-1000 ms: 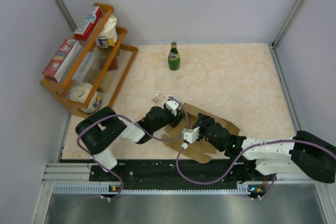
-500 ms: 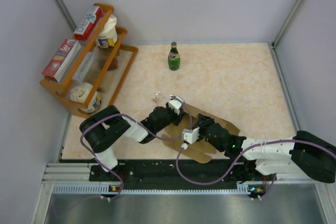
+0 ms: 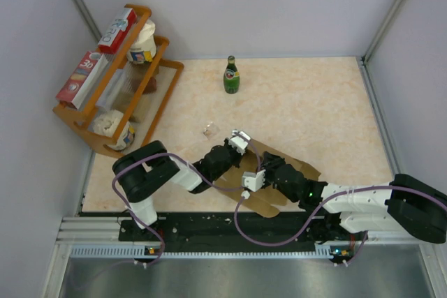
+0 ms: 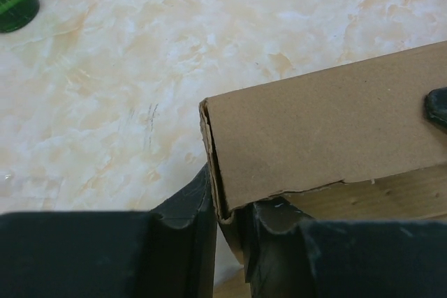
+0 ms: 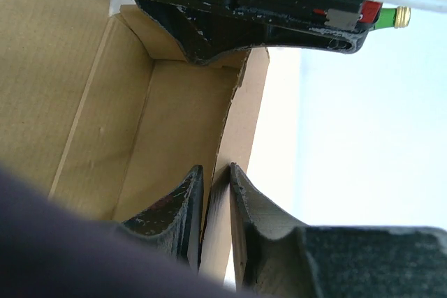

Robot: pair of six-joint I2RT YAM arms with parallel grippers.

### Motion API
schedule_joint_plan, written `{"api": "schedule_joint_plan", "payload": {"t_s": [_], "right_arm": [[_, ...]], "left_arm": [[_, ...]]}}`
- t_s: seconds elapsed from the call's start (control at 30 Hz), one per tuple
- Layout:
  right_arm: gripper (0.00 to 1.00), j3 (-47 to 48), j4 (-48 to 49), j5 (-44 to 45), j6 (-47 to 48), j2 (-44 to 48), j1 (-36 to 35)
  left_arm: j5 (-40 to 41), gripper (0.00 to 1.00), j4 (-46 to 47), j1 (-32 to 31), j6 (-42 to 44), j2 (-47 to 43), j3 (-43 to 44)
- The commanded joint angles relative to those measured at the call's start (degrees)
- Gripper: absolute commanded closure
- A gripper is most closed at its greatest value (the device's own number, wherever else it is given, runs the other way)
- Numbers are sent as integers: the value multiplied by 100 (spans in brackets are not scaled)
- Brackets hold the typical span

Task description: Fold the paper box

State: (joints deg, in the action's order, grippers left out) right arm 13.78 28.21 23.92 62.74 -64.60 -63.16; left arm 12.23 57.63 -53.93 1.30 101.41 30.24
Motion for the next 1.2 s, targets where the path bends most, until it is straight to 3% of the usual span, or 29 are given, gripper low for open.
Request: {"api": "schedule_joint_plan", "payload": {"t_s": [0.0, 0.23, 0.5, 0.73, 1.03, 1.17], "right_arm": [[79, 37, -52, -160, -175, 44, -100], [80, 46, -78, -160, -201, 44, -92], [79, 72, -131, -169, -253, 61, -100], [78, 142, -342, -256, -438, 316, -92], [76, 134, -491, -256, -543, 501, -100], [68, 213, -597, -283, -605, 623, -100]], "left_arm": [[376, 80, 477, -153, 230, 134, 158], [579, 90, 460, -232, 274, 213, 237], [711, 94, 416, -293, 257, 204, 263], [632, 59, 398, -311, 46, -85, 44], [87, 51, 197, -311, -472, -770, -369], [-19, 49, -76, -311, -648, -1166, -562]]}}
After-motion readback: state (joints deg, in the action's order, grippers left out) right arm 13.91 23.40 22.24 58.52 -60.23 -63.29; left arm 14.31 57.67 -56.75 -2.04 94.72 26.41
